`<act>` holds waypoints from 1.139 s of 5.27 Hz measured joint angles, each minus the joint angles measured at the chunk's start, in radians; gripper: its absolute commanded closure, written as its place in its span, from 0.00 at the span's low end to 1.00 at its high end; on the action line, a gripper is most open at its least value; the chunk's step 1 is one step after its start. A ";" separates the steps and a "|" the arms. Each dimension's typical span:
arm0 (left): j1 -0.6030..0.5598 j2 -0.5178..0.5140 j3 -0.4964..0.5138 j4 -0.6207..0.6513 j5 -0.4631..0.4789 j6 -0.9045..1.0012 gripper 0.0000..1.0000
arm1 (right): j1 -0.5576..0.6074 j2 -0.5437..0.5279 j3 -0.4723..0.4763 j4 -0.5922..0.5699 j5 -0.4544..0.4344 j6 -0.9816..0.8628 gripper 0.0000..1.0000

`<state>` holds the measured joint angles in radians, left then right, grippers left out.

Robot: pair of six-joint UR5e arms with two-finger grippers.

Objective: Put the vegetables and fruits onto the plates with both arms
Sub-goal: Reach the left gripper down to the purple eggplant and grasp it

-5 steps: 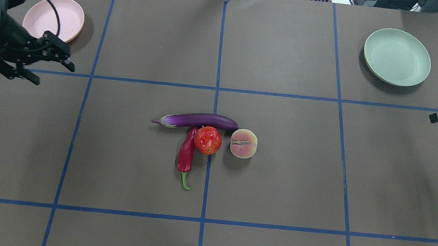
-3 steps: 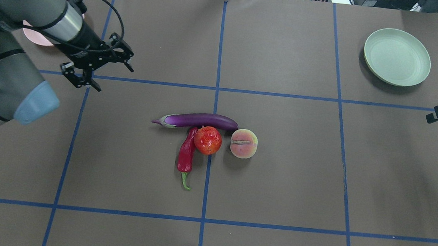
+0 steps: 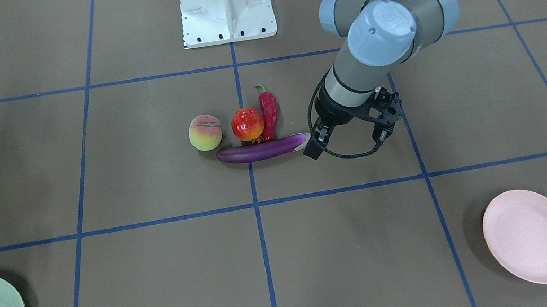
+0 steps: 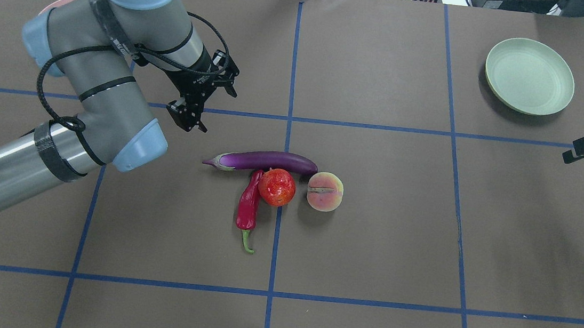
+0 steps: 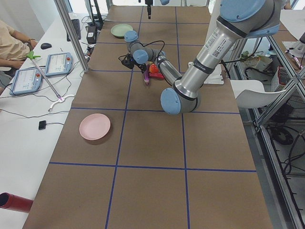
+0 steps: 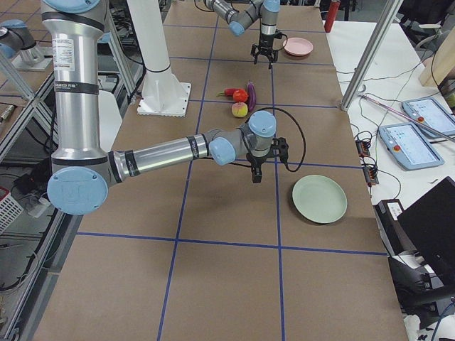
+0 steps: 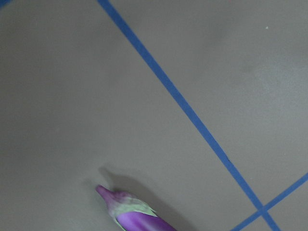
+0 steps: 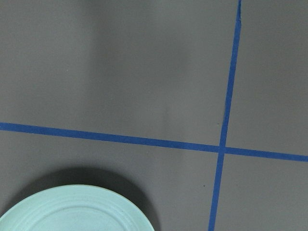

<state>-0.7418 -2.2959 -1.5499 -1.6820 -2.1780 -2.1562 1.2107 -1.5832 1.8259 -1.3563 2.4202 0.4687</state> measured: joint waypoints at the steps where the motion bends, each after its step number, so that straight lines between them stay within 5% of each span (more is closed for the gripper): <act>1: 0.055 -0.019 0.032 0.025 0.067 -0.079 0.00 | 0.000 0.001 -0.003 0.000 -0.002 -0.001 0.00; 6: 0.145 -0.090 0.193 0.038 0.129 -0.228 0.00 | -0.002 0.028 -0.026 0.006 -0.016 0.000 0.00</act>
<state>-0.5967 -2.3862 -1.3568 -1.6444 -2.0493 -2.3842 1.2092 -1.5548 1.7999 -1.3501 2.4042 0.4691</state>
